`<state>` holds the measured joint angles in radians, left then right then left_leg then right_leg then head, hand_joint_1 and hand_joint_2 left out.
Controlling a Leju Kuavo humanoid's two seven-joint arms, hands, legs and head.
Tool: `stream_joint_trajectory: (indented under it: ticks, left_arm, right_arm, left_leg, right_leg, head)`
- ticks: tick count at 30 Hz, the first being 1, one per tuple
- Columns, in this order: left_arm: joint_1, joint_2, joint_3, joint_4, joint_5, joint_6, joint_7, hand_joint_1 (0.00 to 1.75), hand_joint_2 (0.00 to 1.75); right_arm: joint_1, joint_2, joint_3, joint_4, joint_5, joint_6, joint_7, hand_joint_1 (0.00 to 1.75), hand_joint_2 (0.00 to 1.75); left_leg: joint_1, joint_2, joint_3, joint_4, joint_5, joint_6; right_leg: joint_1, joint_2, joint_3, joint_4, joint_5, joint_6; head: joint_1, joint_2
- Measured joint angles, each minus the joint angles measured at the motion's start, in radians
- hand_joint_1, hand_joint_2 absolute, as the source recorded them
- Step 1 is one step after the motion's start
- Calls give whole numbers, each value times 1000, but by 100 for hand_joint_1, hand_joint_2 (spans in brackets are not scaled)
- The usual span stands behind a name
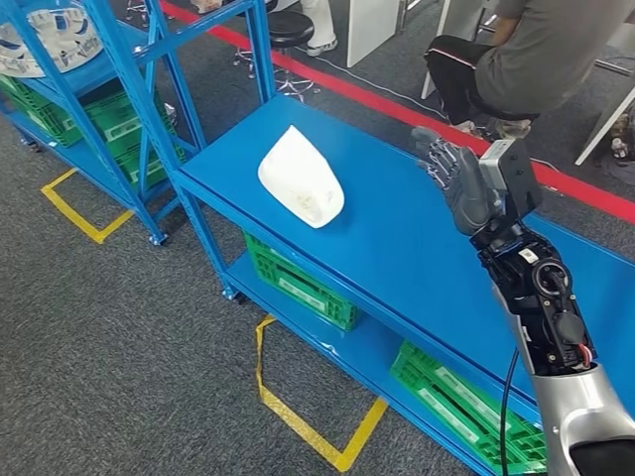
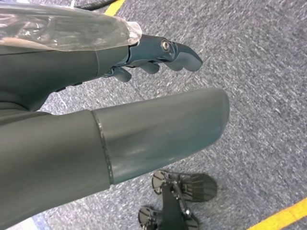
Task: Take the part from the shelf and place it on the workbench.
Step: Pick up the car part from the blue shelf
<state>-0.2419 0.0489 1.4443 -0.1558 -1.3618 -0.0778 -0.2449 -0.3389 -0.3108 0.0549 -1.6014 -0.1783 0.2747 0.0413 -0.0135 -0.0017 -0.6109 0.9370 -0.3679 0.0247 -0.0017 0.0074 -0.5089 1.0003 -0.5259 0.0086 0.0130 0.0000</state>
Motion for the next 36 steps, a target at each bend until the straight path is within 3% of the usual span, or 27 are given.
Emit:
stream_joint_trajectory:
  ticks: [1,3,4,5,6,8,10,13,15,16,18,19,20,21,22,23,25,26,30,32,34,35,36]
  left_arm:
    - [0,-1,0,0,0,0,0,0,0]
    - [-1,-2,0,0,0,0,0,0,0]
    - [0,-3,0,0,0,0,0,0,0]
    - [1,-4,0,0,0,-1,0,0,0]
    - [2,-5,0,0,0,-2,0,0,0]
    - [3,-6,0,0,0,-3,0,0,0]
    - [1,-7,0,0,0,-3,1,0,0]
    - [2,-8,0,0,0,-2,2,0,0]
    - [1,-8,0,0,0,-2,3,0,0]
    - [-1,-8,0,0,0,-2,3,0,0]
    - [-1,-8,0,0,0,-2,3,0,0]
    - [1,-9,0,0,0,-2,3,0,0]
    - [2,-9,0,0,-1,-2,3,0,0]
    - [3,-10,0,0,-2,-2,3,0,0]
    - [3,-10,0,0,-2,-2,3,0,0]
    - [3,-10,0,0,-2,-2,3,0,0]
    - [0,-10,0,0,-2,-2,3,0,0]
    - [-1,-10,0,0,-2,-2,3,0,0]
    - [-1,-10,0,0,-2,-2,3,0,0]
    - [-1,-10,0,0,-2,-2,3,0,0]
    - [0,-10,0,0,-2,-2,3,0,0]
    - [1,-11,0,0,-2,-2,3,0,0]
    - [2,-11,0,0,-2,-2,3,0,0]
  right_arm:
    - [0,-2,-1,-1,0,0,0,0,0]
    - [4,-4,-2,0,0,-1,0,0,0]
    - [7,-4,-2,0,2,-1,1,0,0]
    - [10,-4,-2,0,3,-1,1,0,0]
    - [12,-4,-2,0,4,-1,1,0,0]
    - [12,-5,-2,0,5,-1,1,0,0]
    - [11,-6,-2,1,6,-1,1,0,0]
    - [11,-6,-3,2,7,0,1,0,0]
    - [9,-6,-3,1,7,1,0,0,0]
    - [8,-6,-3,0,7,1,0,0,0]
    - [7,-6,-3,0,7,3,1,0,0]
    - [7,-6,-2,0,7,3,1,0,0]
    - [7,-6,-2,0,7,4,2,0,0]
    - [7,-6,-2,0,7,4,2,0,0]
    - [7,-6,-2,0,7,5,2,0,0]
    - [7,-6,-2,0,7,5,2,0,0]
    - [6,-6,-2,0,7,5,3,0,0]
    - [5,-6,-2,0,7,5,3,0,0]
    - [4,-7,-3,-1,7,6,5,0,0]
    - [2,-8,-3,-1,7,6,6,0,0]
    - [4,-8,-3,-1,7,6,7,0,0]
    - [6,-8,-3,0,7,6,8,0,0]
    - [8,-8,-3,0,7,6,9,0,0]
  left_leg:
    - [2,0,8,-5,-2,3]
    - [2,-1,17,-6,-10,7]
    - [2,-1,22,-5,-14,7]
    - [3,-2,27,-5,-19,6]
    - [3,-4,34,-4,-24,4]
    - [5,-6,48,0,-35,-2]
    - [3,-8,49,6,-43,-10]
    - [2,-9,40,11,-45,-23]
    - [3,-8,27,46,-66,-34]
    - [5,-7,4,93,-89,-39]
    - [10,-6,-74,237,-146,-48]
    - [13,-6,-112,300,-163,-51]
    - [15,-6,-135,331,-162,-52]
    - [17,-6,-136,317,-140,-52]
    - [20,-5,-116,264,-103,-51]
    - [21,-4,-80,185,-60,-50]
    - [19,-3,-18,56,-13,-47]
    - [18,-3,-4,27,-10,-43]
    - [15,-4,9,13,-19,-19]
    - [15,-4,19,7,-22,-7]
    - [11,-4,26,8,-29,1]
    - [9,-4,29,8,-32,3]
    - [8,-5,34,8,-36,4]
  right_leg:
    - [0,-1,-24,51,-24,3]
    - [-1,-1,-100,193,-76,9]
    - [-3,-1,-134,246,-85,12]
    - [-5,-1,-152,262,-74,15]
    - [-7,-1,-148,233,-41,17]
    - [-11,-1,-96,99,45,18]
    - [-10,0,-52,-5,84,12]
    - [-10,3,-39,-30,82,-4]
    - [-14,3,-33,-35,82,-13]
    - [-16,2,-29,-37,81,-17]
    - [-15,-1,-25,-37,77,-24]
    - [-15,-1,-24,-37,75,-25]
    - [-15,-1,-21,-37,73,-25]
    - [-15,-1,-18,-37,70,-25]
    - [-16,-1,-14,-37,67,-23]
    - [-16,-1,-9,-37,63,-20]
    - [-13,1,-3,-36,54,-10]
    - [-11,2,-2,-37,50,-5]
    - [-15,0,-3,-25,28,16]
    - [-16,-1,-51,78,-23,22]
    - [-16,-1,-129,223,-76,24]
    - [-15,-1,-156,266,-82,23]
    - [-15,-1,-165,268,-65,22]
  head:
    - [4,0]
    - [12,0]
    - [17,0]
    - [20,0]
    - [24,0]
    - [31,0]
    - [34,0]
    - [31,0]
    - [24,0]
    - [19,0]
    - [9,0]
    - [6,0]
    - [5,0]
    - [4,0]
    - [3,0]
    - [2,0]
    - [-1,0]
    - [-1,0]
    - [7,0]
    - [17,0]
    - [26,0]
    - [29,0]
    - [32,0]
